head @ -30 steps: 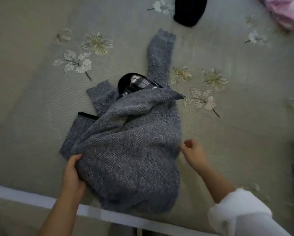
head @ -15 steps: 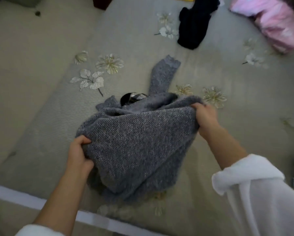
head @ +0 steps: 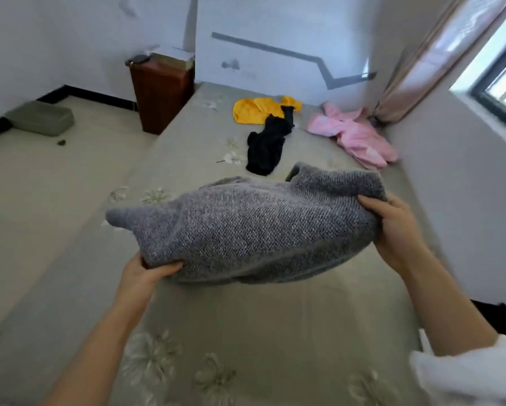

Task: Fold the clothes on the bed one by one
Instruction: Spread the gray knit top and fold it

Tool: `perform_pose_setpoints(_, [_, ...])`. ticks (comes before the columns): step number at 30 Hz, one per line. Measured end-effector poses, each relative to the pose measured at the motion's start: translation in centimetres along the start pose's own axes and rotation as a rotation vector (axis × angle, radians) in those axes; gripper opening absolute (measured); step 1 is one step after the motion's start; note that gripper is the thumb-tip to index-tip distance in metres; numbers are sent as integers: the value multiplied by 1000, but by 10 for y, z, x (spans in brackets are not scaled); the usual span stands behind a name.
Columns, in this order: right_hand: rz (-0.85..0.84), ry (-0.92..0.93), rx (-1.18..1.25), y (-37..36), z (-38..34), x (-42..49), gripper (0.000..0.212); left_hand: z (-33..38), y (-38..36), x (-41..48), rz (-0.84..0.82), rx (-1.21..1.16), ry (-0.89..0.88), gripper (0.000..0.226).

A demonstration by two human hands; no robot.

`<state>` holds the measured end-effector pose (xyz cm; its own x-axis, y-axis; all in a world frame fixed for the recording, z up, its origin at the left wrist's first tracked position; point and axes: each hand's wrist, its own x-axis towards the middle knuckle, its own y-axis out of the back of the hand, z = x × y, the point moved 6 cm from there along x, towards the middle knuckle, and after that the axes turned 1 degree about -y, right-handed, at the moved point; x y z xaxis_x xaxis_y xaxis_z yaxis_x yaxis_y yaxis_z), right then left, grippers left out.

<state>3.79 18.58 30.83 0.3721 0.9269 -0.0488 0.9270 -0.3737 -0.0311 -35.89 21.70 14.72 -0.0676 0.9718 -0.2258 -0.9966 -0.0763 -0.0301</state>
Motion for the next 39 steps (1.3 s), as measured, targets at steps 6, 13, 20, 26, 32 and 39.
perform_pose_setpoints(6, [-165,-413,-403,57,152,-66,20,-128,-20,-86,-26,381,578,18])
perform_pose_setpoints(13, [-453,-459,-776,43,229,-112,29,-130,-79,-109,-258,532,548,17])
perform_pose_setpoints(20, [-1098,43,-864,-48,190,-170,40,-96,-166,-96,-531,416,609,54])
perform_pose_setpoints(26, [-1032,-317,-644,-29,223,-178,59,-76,-115,-70,-156,122,544,12])
perform_pose_setpoints(32, [-328,-593,-524,5,257,-134,21,-42,-50,-83,-137,-254,517,29])
perform_pose_setpoints(39, [-91,-754,-484,-73,303,-102,76,-2,-13,-100,-115,-360,422,18])
